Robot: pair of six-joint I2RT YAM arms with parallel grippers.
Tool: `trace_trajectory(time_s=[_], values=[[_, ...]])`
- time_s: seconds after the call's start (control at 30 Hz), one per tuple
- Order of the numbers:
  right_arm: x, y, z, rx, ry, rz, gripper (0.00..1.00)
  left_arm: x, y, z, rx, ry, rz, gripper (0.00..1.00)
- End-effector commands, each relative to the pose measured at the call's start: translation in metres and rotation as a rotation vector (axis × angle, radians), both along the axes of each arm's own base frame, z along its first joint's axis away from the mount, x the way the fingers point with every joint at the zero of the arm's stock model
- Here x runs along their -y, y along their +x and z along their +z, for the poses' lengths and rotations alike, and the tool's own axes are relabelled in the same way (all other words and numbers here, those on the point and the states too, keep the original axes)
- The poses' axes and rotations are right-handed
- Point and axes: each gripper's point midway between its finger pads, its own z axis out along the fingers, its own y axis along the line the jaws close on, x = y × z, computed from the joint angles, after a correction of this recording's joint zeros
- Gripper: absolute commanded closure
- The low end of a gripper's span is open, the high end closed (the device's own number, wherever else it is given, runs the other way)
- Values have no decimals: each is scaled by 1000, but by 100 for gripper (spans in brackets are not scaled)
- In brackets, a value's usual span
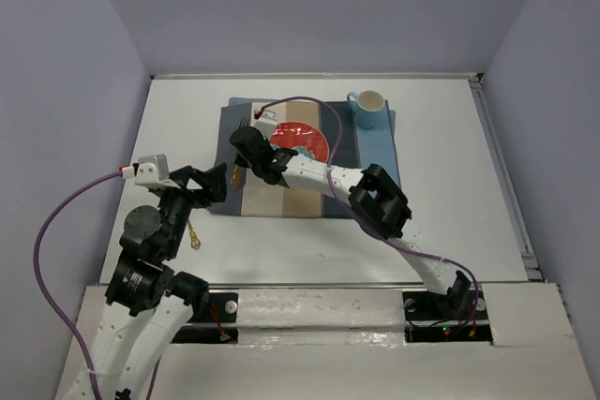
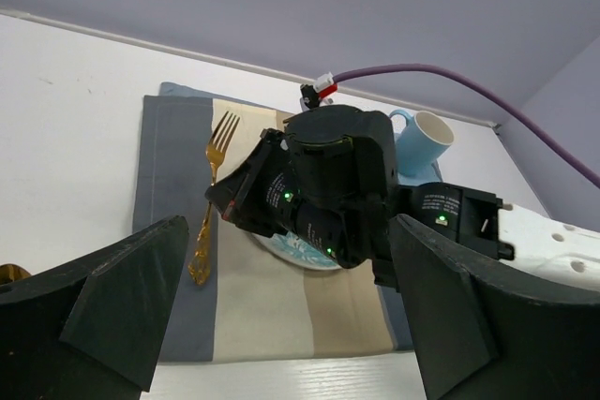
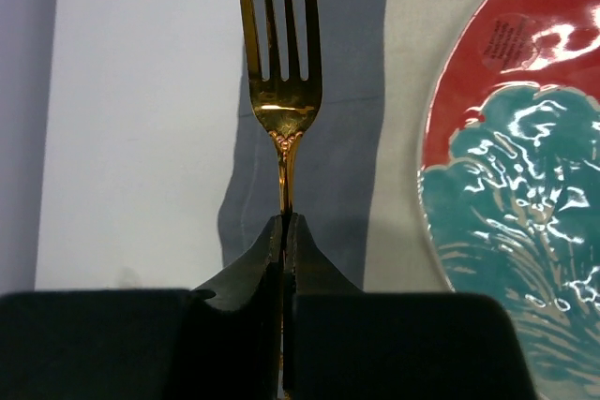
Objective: Set the dinner table for one person
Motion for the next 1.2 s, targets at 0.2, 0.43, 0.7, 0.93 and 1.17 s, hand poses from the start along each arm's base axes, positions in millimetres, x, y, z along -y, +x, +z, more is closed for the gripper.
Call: trace_trajectory(time_s=[0.2, 0.43, 0.7, 0.93, 1.17], values=[[-7, 18, -17, -17, -24, -2, 100, -2, -3, 22, 62, -28, 7, 1], [-11, 20, -40, -49, -55, 33, 100, -2, 0, 19, 49, -25, 11, 1], [-18, 21, -29, -25, -56, 72, 64, -3, 3, 17, 34, -23, 26, 1], [-21, 17, 13, 51, -55, 159, 54, -9, 4, 15, 27, -19, 54, 1], [-49, -24, 54, 185, -74, 413, 54, -28, 4, 14, 15, -28, 150, 1]])
